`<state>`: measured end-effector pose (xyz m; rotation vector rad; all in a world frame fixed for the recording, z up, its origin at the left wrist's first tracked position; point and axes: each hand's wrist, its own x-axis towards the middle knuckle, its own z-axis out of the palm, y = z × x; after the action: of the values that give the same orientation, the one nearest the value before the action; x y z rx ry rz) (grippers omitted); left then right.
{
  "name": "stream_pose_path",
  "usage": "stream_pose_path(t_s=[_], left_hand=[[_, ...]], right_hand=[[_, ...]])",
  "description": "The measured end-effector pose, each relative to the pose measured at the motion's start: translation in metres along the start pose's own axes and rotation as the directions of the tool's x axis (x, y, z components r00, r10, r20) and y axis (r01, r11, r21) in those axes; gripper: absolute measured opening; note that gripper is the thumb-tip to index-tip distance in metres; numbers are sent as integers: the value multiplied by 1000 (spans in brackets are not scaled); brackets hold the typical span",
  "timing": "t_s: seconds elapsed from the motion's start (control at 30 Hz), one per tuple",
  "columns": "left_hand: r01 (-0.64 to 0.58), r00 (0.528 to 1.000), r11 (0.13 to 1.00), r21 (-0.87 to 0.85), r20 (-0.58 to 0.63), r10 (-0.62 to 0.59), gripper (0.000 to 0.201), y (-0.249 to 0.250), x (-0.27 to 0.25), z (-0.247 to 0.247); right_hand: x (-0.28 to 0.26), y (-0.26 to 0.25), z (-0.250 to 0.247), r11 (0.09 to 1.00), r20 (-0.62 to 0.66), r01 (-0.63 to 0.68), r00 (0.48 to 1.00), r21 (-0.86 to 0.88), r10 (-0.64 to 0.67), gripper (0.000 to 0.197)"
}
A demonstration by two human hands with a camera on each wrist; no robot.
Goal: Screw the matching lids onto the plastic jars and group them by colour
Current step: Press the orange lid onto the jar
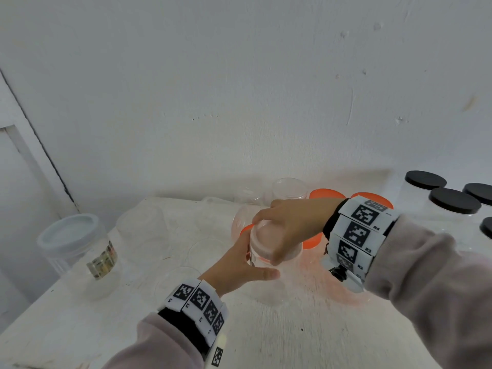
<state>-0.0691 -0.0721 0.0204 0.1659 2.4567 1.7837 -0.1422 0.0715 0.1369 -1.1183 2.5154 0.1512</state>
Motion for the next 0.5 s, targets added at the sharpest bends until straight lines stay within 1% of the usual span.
stream_pose_path(t_s=[0.13,0.23,0.3,0.4,0.5], left_hand=[[-9,1000,1000,-2,21,9,89,2,-3,0],[-26,1000,999,-29,10,26,82,0,-5,-1],[-22,1000,999,-40,-8,22,85,-2,-7,-2],[-5,998,999,-53,-71,1,91,-6,-11,-3],[5,992,998,-54,-124,-12,89,-10,-15,-4]], right_hand=[[0,-2,1,999,6,-25,1000,-25,25,91],[1,-2,3,999,25,12,1000,-32,-11,98],[1,0,6,999,-5,47,999,-10,-47,98],[2,3,15,995,-77,96,993,13,-95,96],[5,3,25,990,-144,141,980,11,-138,95]])
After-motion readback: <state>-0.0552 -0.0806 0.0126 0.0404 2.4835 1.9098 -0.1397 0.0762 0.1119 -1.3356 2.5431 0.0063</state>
